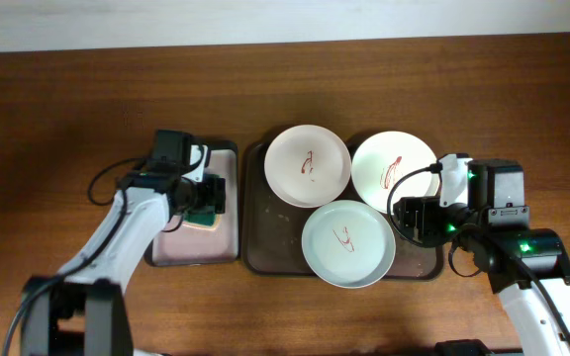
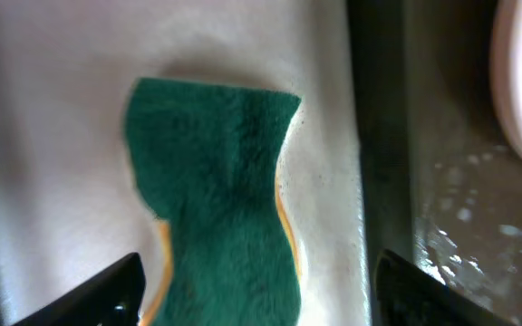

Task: Clean dirty plates on tray and stack at the side

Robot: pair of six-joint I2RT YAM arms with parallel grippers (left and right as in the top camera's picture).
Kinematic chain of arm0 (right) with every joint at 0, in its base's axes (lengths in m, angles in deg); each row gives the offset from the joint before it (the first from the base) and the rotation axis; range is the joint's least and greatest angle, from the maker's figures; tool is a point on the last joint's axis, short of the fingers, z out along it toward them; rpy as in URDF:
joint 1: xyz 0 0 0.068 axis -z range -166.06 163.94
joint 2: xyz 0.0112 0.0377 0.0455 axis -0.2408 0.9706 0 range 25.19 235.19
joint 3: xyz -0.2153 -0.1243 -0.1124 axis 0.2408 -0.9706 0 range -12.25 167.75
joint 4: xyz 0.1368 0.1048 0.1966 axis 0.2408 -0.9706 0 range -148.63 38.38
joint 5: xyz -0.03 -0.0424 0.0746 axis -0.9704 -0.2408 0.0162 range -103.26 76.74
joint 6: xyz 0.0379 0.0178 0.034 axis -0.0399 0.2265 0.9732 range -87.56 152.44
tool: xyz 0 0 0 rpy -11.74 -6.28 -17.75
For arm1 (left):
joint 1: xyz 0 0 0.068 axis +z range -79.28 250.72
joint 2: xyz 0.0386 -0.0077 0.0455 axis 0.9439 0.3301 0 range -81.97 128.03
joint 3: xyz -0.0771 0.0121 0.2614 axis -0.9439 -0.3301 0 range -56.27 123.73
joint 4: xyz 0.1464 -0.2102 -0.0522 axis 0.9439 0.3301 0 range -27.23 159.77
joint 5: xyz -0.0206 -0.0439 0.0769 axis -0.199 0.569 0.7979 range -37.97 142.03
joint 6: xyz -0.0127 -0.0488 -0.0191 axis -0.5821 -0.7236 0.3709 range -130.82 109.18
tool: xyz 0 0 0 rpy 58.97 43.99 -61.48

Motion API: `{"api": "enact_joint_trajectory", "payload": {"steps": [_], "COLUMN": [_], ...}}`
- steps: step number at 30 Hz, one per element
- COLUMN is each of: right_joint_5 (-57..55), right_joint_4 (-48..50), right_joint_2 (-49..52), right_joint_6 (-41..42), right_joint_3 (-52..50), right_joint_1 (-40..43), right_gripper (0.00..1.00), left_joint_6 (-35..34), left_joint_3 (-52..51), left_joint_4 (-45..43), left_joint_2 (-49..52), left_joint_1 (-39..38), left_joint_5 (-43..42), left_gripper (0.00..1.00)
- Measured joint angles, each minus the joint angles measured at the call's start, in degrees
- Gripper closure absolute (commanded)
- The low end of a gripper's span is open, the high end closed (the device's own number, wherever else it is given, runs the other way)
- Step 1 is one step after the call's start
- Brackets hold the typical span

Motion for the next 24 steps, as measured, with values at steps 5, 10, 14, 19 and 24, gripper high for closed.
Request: {"api": "enact_joint_trajectory", "payload": {"steps": [5, 10, 14, 19, 24], "right_joint_5": [0.00, 0.00, 0.00, 0.00, 0.13], "right_joint_4": [0.00, -0.02, -0.02, -0.11, -1.64], "right_joint_2": [0.00, 0.00, 0.00, 0.39, 4.02], "right_joint_6": [0.02, -0.02, 0.02, -0.02, 0.00], "right_joint_3": [0.00, 0.00, 0.00, 0.00, 0.09], "right_joint_1": [0.00, 0.00, 0.00, 0.00, 0.00], "right_gripper": [0.01, 0.01, 0.01, 0.01, 0.00], "left_joint_6": [-0.20, -0.68, -0.79, -0.83, -0.83], "left_joint_3": [0.00, 0.07, 0.17, 0.83, 2.64], "left_joint_4": [-1.57, -2.67, -2.93, -0.02, 5.92], "left_joint_2": [5.95, 8.20, 8.41, 8.44, 8.07], "left_joint_1": [-0.22, -0.20, -0.26, -0.26, -0.26], "left_joint_5": [0.37, 1.25, 1.18, 1.16, 1.25], "left_gripper": [0.34, 0.91, 1.00, 1.00, 1.00]}}
